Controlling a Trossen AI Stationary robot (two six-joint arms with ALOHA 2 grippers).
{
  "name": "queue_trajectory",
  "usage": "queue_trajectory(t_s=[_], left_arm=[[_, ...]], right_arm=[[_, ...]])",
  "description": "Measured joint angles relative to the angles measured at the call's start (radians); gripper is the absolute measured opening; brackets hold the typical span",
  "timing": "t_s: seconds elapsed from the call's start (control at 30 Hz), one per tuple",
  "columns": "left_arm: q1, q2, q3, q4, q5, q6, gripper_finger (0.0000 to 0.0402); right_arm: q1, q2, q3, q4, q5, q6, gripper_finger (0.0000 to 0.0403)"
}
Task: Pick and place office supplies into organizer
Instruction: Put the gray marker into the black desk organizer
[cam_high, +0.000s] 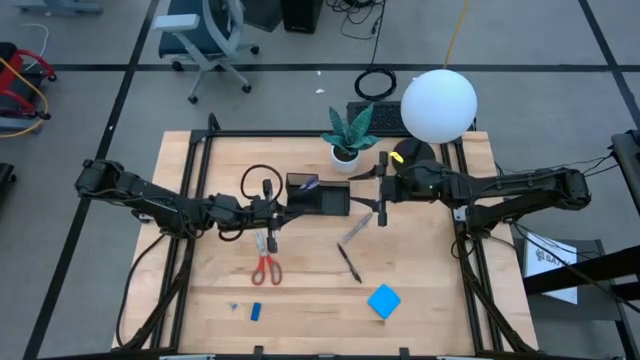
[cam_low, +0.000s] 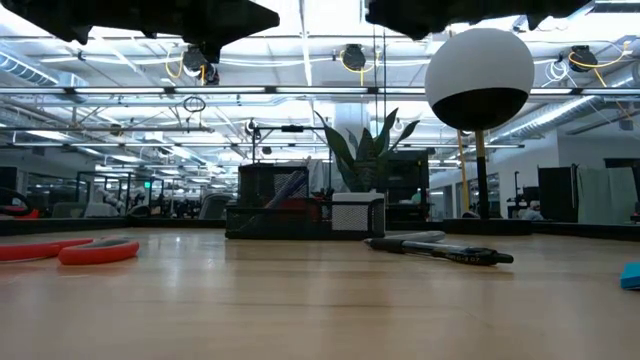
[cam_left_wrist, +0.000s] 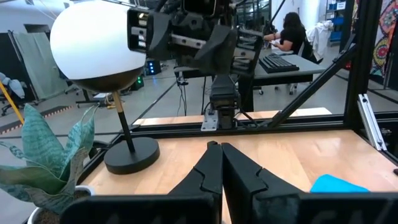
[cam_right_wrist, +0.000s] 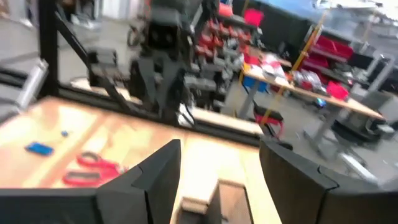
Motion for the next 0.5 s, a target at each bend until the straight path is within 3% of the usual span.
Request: queue_trajectory(t_s=[0.3, 0.5], left_arm=[[0.0, 0.0, 0.0, 0.005, 0.0, -0.002, 0.0008], [0.006, 0.0, 0.0, 0.01, -0.001, 0.009, 0.0008]], right_arm=[[-0.009, 0.0, 0.002, -0.185, 0.008, -0.024, 0.0208], [-0.026, 0.002, 0.063, -0.427, 0.009, -0.043, 0.0208]])
